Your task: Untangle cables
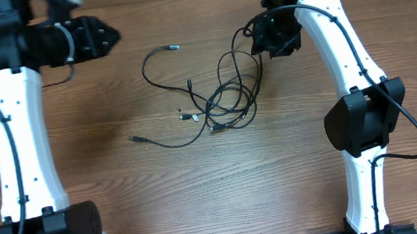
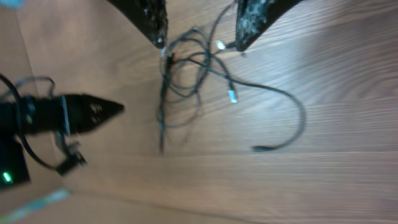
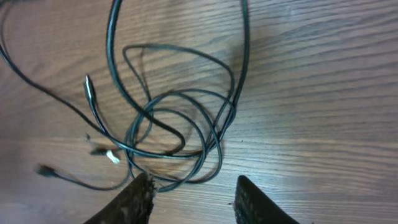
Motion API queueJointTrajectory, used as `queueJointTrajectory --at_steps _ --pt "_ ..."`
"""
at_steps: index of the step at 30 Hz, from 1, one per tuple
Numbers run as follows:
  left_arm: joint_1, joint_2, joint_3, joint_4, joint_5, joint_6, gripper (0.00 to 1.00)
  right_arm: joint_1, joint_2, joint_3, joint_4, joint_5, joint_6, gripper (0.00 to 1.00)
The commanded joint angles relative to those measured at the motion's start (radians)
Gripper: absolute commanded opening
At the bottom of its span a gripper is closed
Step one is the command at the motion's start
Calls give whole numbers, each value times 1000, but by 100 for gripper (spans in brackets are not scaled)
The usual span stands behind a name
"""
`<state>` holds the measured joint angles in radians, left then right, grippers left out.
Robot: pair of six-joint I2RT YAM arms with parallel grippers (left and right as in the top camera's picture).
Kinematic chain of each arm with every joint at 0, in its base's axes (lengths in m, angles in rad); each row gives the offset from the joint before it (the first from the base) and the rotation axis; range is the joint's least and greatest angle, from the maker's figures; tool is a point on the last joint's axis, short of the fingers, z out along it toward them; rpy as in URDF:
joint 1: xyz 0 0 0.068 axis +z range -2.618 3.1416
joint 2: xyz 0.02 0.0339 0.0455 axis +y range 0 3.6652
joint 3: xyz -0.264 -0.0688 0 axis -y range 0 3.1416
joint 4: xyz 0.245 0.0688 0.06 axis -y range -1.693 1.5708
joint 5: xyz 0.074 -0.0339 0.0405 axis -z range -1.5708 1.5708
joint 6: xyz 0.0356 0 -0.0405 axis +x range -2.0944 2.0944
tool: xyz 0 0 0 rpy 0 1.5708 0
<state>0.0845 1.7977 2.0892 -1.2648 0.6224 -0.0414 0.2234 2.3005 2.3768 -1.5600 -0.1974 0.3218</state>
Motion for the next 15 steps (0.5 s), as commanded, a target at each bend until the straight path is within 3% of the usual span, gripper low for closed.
queueJointTrajectory --at_steps 1,7,10,13,15 --pt "-91 27 20 -4 -4 20 40 -48 -11 0 14 -25 56 46" --pt "-258 151 20 42 37 41 46 -181 -11 0 22 -158 40 50" --pt "-358 248 20 113 96 87 61 -254 -11 0 10 -248 -26 55" --pt "-421 337 20 197 85 68 62 -288 -11 0 -9 -304 -93 56" --pt "-459 416 20 282 30 -13 59 -303 -11 0 -26 -301 -108 56"
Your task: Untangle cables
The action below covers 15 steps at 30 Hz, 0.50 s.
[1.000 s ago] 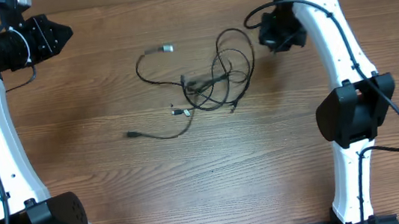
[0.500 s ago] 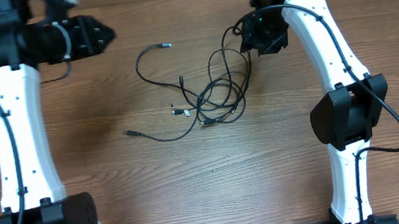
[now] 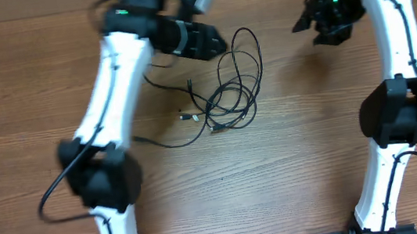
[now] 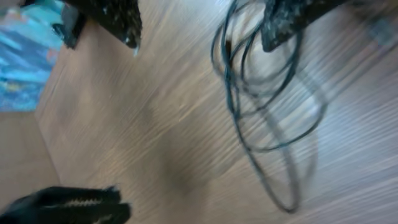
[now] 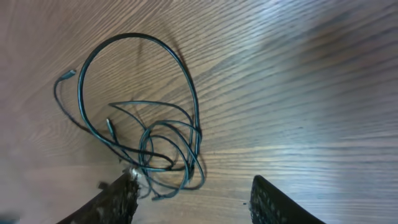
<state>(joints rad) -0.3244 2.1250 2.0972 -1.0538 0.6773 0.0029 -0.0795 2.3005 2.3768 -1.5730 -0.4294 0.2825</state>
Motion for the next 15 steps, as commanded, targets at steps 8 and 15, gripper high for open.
queueJointTrajectory --at_steps 8,15 --pt "-114 296 12 303 -90 -334 58 4 -11 -1 -49 -57 -135 66" --pt "-124 315 12 279 -186 -358 55 5 -11 -1 -53 -31 -135 68"
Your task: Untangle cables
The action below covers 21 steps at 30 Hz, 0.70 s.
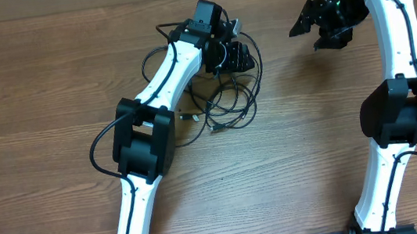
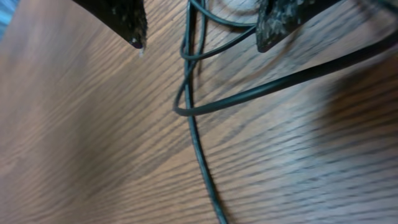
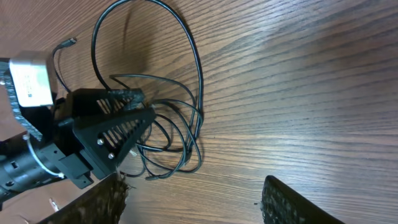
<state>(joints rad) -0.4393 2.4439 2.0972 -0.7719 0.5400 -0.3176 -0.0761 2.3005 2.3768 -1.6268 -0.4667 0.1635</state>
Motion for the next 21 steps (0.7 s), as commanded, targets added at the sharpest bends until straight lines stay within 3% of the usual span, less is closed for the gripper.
queueJointTrajectory --at_steps 1,7,10,13,16,19,21 --pt "-10 -5 13 -7 -34 -38 54 1 -11 -1 3 6 -16 69" --pt "1 -72 48 -50 68 -31 57 1 -11 -1 8 24 -15 73" --pt "4 -125 58 -114 -32 -31 59 1 -11 -1 8 24 -15 73" --pt "-4 -145 58 -216 -225 -99 60 1 -11 -1 9 24 -15 73" --pt "-16 -124 48 -248 -254 -142 60 3 -11 -1 8 24 -15 74" --pt "-40 -87 20 -214 -243 -156 56 3 -11 -1 7 24 -15 74" --pt "-54 -59 15 -172 -244 -156 45 3 -11 -1 8 23 -15 75"
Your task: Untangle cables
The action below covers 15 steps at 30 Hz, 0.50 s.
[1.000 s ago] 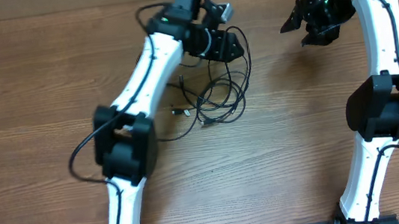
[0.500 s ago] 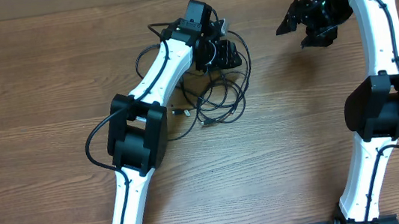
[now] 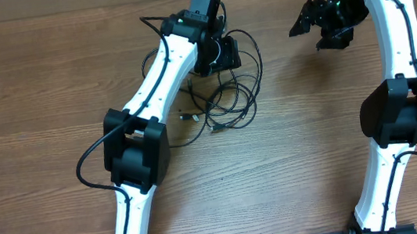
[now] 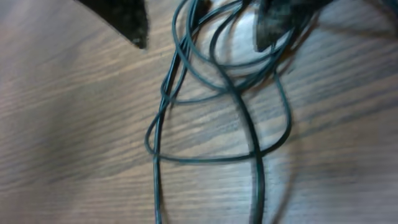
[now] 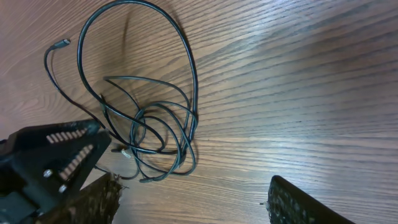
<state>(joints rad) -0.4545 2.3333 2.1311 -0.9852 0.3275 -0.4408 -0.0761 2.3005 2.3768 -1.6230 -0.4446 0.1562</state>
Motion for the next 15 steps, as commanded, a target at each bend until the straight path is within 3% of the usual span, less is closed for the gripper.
queueJointTrajectory --at_steps 1,8,12,15 --pt "-45 63 -19 61 -31 -32 40 3 -11 -1 4 -2 -8 77" --pt "-69 127 -19 163 -63 -39 29 3 -11 -1 -6 -2 -8 77" --pt "-69 133 -19 161 -99 -39 41 3 -11 -1 -8 -2 -8 78" --pt "-63 108 -2 125 -94 -75 38 3 -11 -1 -7 -2 -8 78"
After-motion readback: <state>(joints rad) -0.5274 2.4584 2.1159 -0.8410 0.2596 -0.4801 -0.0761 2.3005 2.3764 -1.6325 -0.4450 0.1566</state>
